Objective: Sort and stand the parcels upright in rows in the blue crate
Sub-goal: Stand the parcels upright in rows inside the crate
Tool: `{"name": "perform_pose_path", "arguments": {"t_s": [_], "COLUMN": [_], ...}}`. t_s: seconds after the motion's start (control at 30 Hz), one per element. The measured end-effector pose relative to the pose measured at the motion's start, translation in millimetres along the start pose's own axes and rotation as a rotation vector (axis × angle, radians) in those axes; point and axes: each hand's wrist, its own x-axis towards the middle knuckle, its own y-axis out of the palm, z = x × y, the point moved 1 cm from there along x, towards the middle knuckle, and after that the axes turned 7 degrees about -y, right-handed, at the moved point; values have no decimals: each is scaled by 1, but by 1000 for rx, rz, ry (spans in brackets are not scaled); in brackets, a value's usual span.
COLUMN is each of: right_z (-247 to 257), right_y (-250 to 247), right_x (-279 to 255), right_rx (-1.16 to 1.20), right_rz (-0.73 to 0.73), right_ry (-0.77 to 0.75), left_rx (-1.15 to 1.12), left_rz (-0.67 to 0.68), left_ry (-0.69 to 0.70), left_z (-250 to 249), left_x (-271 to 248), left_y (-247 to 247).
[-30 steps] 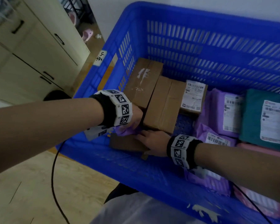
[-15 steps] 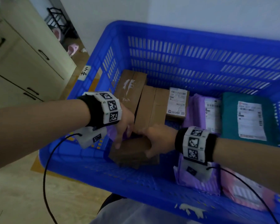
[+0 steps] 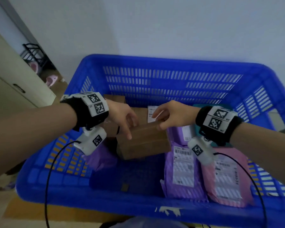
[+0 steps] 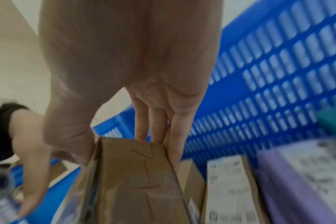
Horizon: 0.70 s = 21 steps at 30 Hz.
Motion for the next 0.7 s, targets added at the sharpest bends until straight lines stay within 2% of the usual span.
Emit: {"name": "perform_pose_path", "arguments": {"t_s": [0.13,0.3,0.37,0.47,0.6,0.7], "right_z": [-2,-12,-17,-23,-32,-37], "right_y": [-16,-17,-16,-18,-13,-3], "right_x": [-6,-8,-9,-10,-6,0], "right_rx": [23,17,203,483,467,423], "right_rz": [-144,-265,-341,-418,-316,-208], "right_ry": [-20,-81,-70,0,119,156], "left_rx": [44,49,118,379,588,652], "left_rz": [-144,-366,-486,-632,-744,-805], "left_ry": [-16,46,94,181,249,305], "left_z": [-7,-6,-7,-14,-21,-29], "left_x": [6,9,7,2,-2,-1], "left_y": [-10,-15,-17,-15,-14,-12]}}
